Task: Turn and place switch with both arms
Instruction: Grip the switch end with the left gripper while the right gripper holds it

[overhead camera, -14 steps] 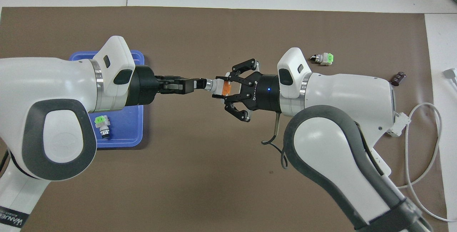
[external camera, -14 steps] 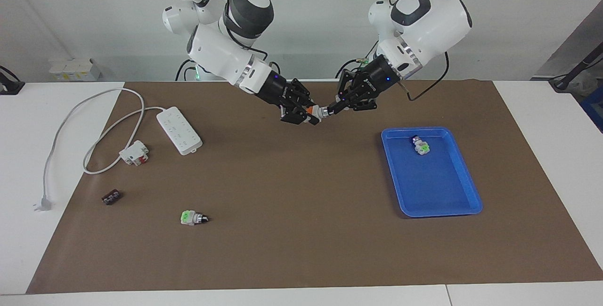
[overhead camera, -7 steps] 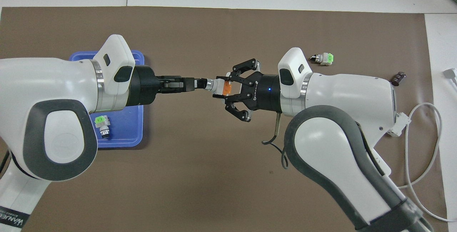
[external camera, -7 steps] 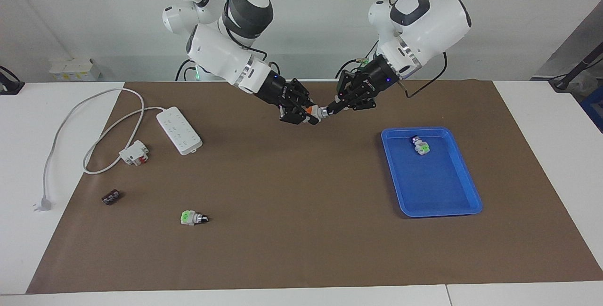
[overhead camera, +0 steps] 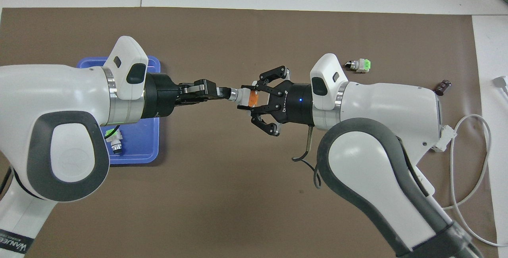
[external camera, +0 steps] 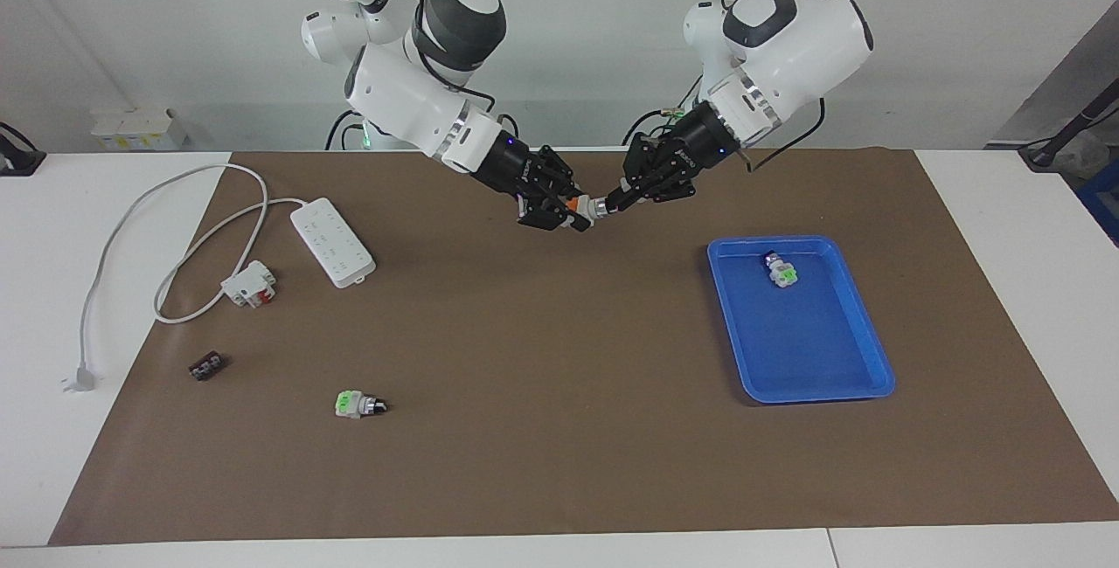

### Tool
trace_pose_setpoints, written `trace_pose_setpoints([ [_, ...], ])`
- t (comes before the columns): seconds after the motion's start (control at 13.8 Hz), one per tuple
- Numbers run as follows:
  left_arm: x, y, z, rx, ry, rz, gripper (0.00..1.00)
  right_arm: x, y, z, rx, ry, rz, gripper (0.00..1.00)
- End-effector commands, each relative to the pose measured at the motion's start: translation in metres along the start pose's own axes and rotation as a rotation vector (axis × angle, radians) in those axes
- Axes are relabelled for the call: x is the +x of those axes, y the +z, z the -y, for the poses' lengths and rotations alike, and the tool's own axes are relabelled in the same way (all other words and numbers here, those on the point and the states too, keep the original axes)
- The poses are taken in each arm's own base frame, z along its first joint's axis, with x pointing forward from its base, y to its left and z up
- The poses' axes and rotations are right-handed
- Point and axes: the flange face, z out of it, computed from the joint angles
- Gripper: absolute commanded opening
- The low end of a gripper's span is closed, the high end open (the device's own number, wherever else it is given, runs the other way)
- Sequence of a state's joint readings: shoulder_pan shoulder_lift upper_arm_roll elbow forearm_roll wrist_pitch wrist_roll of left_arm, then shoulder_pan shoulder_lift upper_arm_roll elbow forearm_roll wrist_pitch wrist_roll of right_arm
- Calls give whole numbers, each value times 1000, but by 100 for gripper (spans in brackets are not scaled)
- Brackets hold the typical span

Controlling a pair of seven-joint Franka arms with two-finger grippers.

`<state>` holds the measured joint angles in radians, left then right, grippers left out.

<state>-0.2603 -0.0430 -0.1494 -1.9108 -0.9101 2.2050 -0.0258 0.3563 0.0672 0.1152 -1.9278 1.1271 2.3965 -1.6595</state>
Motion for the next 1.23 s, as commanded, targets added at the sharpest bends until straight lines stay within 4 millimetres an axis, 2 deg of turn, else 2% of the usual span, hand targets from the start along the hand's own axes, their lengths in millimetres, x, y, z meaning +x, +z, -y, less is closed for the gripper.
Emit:
trace_pose_setpoints([
  [0.0,-6,11,-9,4,-98,1,0,7,-3,11,6,-7,-16,0],
  [0.58,-7,10,-10,4,-415,-1,0,4,-2,12,8,-16,-10,0],
  [0.94,-6,11,-9,6,-436,-4,0,4,-2,12,9,-14,-10,0],
  [1.02,-6,10,-9,6,-434,-5,0,4,-2,12,8,-17,-10,31],
  [1.09,-6,11,-10,6,-433,-6,0,4,-2,12,8,-17,-10,98],
  [1.16,-6,11,-10,6,-433,-6,0,5,-3,12,7,-18,-10,100],
])
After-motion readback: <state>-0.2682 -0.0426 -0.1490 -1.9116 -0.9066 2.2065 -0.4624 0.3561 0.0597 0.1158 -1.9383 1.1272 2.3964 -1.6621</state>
